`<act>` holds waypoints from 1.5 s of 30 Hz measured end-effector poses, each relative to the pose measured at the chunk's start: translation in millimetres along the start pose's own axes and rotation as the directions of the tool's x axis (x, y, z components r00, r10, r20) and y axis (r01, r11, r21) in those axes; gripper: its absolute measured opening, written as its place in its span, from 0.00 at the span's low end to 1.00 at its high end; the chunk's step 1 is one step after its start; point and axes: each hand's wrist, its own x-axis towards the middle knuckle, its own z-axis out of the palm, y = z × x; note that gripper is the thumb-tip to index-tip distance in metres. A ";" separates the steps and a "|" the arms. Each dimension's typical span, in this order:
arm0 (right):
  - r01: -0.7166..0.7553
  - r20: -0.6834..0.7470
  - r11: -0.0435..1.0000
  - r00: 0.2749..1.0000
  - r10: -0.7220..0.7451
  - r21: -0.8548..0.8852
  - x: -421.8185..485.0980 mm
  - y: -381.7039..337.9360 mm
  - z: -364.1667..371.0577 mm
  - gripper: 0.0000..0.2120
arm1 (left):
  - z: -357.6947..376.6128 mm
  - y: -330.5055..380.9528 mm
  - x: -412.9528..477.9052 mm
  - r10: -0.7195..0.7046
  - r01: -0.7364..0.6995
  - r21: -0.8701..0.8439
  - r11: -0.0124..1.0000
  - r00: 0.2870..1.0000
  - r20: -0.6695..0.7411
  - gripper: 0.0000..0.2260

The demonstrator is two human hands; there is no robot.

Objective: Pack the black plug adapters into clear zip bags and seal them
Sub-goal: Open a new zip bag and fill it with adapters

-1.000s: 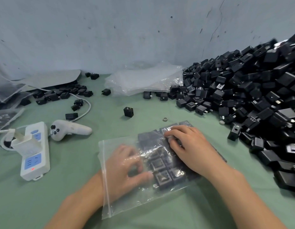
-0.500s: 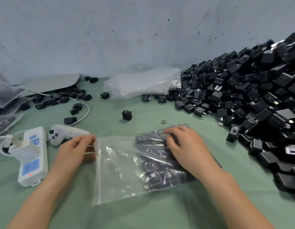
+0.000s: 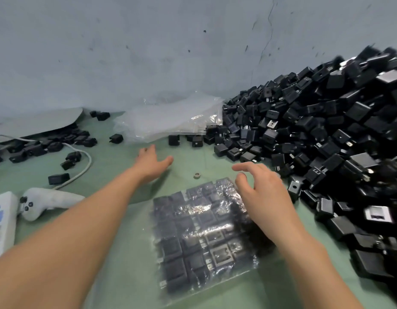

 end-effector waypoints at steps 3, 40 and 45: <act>0.007 -0.018 1.000 1.000 -0.007 0.010 5.7 8.3 -5.0 0.14 | 13.0 14.0 29.3 0.053 -0.055 -0.024 0.998 0.995 -0.082 0.31; 0.010 -0.017 0.999 1.000 -0.009 0.035 23.6 15.8 -7.3 0.17 | 51.5 70.2 115.6 0.339 -0.345 0.206 0.916 0.939 0.065 0.31; 0.004 -0.044 0.999 0.999 -0.002 0.051 24.7 17.5 -8.2 0.17 | 47.3 59.7 106.6 0.404 -0.413 0.198 0.889 0.911 0.083 0.20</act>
